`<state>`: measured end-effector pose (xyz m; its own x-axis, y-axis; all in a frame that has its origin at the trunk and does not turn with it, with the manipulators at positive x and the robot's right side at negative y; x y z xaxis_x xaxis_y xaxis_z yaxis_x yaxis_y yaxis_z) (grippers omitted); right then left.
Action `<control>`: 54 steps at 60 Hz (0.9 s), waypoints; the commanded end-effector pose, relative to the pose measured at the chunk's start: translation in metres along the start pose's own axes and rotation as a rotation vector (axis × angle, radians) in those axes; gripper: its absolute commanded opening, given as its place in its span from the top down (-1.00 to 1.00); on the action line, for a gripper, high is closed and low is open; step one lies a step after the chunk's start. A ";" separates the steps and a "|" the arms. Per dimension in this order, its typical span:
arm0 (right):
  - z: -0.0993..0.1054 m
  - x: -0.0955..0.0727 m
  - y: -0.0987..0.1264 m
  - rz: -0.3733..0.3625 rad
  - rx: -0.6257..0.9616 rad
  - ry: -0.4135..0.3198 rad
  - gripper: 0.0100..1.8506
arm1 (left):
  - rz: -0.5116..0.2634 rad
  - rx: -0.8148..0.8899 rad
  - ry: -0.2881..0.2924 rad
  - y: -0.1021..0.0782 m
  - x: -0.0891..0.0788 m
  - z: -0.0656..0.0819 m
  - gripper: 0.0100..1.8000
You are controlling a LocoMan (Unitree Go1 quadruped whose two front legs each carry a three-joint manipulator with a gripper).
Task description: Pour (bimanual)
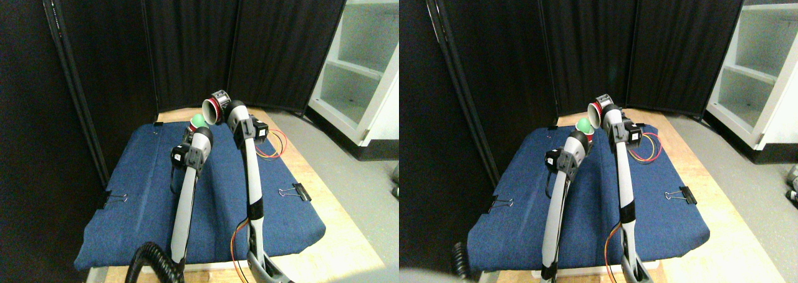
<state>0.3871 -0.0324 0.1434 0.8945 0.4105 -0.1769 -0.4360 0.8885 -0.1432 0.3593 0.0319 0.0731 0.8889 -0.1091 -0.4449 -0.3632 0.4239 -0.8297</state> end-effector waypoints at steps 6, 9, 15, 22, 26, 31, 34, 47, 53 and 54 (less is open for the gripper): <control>0.003 0.000 -0.003 -0.027 0.155 -0.032 1.00 | -0.036 -0.011 -0.006 -0.006 -0.005 0.002 1.00; 0.002 0.000 -0.006 -0.078 0.285 -0.050 1.00 | -0.035 -0.008 -0.008 -0.006 -0.006 0.003 1.00; 0.001 -0.001 -0.011 -0.141 0.418 -0.044 1.00 | -0.036 -0.009 -0.013 -0.005 -0.006 0.004 1.00; -0.003 -0.001 -0.021 -0.197 0.699 -0.054 1.00 | -0.043 -0.007 -0.013 -0.004 -0.005 0.006 1.00; -0.007 0.000 -0.025 -0.202 0.778 -0.067 1.00 | -0.043 -0.014 -0.016 -0.004 -0.004 0.007 1.00; -0.014 0.001 -0.031 -0.222 0.854 -0.087 1.00 | -0.048 -0.008 -0.020 -0.003 -0.002 0.010 1.00; -0.018 0.002 -0.035 -0.212 0.885 -0.102 1.00 | -0.056 -0.005 -0.032 -0.002 0.001 0.012 1.00; -0.034 0.000 -0.045 -0.174 1.128 -0.171 1.00 | -0.068 0.011 -0.075 0.004 0.007 0.021 1.00; -0.041 -0.003 -0.046 -0.190 1.183 -0.200 1.00 | -0.071 -0.013 -0.088 0.008 0.011 0.025 1.00; -0.043 -0.003 -0.046 -0.183 1.196 -0.206 1.00 | -0.071 -0.015 -0.091 0.010 0.011 0.026 1.00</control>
<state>0.3997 -0.0832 0.1039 0.9730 0.1821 -0.1417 0.0120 0.5733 0.8193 0.3689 0.0561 0.0677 0.9206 -0.0634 -0.3854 -0.3217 0.4365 -0.8402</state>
